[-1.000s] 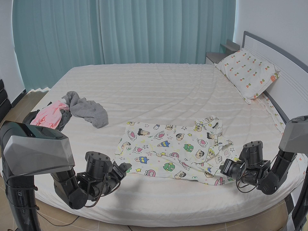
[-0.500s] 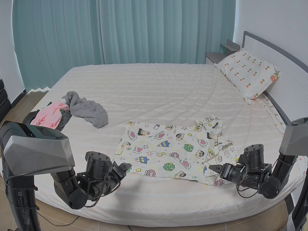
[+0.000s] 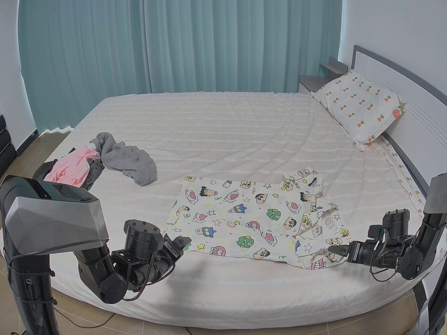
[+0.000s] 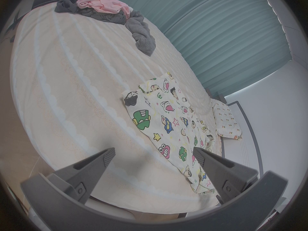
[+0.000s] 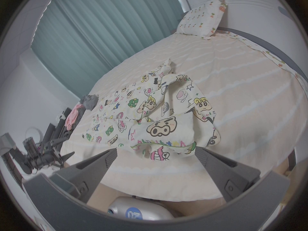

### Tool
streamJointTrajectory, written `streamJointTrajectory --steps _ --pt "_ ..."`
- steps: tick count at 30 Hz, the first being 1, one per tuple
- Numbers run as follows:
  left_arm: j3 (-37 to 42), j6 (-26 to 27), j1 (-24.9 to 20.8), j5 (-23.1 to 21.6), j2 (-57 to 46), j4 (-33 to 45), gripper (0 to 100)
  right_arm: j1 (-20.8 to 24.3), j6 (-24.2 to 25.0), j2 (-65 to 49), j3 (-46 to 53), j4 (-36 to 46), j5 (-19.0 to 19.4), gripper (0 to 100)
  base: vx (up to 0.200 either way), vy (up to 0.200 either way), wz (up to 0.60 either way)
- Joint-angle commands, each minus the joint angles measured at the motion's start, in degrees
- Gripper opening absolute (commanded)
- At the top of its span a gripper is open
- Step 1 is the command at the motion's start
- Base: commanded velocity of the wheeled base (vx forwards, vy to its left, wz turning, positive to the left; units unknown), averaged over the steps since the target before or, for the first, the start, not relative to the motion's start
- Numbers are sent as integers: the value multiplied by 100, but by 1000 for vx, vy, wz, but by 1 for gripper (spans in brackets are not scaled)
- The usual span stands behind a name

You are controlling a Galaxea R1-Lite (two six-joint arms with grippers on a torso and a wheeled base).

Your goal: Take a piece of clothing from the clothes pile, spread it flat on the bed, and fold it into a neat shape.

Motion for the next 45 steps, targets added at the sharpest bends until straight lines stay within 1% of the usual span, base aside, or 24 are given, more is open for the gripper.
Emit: streamJointTrajectory --steps 1,2,3,4,6,7,13,16,21,22,31,37,42,45 --pt "1 -2 -1 1 9 -4 100 -500 -513 650 -170 -75 687 100 0 0 0" --pt "10 -2 -1 1 9 -4 100 -544 -627 738 -187 -119 854 100 0 0 0" --pt "10 -2 -1 1 9 -4 100 -561 -663 773 -196 -127 898 100 0 0 0" --pt "1 -11 -1 -7 18 -4 100 -605 -812 975 -284 -215 1030 100 0 0 0" --pt "1 -11 -1 -7 18 -4 100 -605 -812 975 -284 -215 1030 100 0 0 0" --pt "1 -11 -1 -7 36 -4 100 -676 -900 1309 -521 -373 1074 100 0 0 0" --pt "1 -11 -63 -7 45 -4 100 -693 -988 1564 -802 -417 1109 100 0 0 0" --pt "1 -11 -63 -7 45 -4 100 -693 -1023 1582 -908 -417 1276 100 0 0 0" --pt "1 -11 -63 -7 80 -4 100 -693 -1146 1582 -996 -452 1399 100 0 0 0" --pt "1 -11 -63 -7 80 -4 100 -693 -1146 1582 -996 -452 1399 0 0 0 0" --pt "1 -11 -80 1 80 -4 100 -702 -1128 1406 -424 -857 1390 0 0 0 0" --pt "1 -11 -89 10 80 -12 100 -676 -1084 1002 -187 -822 1426 0 0 0 0" --pt "1 -11 -107 107 80 -4 100 -667 -1084 685 -126 -751 1426 0 0 0 0" --pt "1 -11 -107 107 80 -4 100 -667 -1084 202 -126 -57 1566 0 0 0 0"
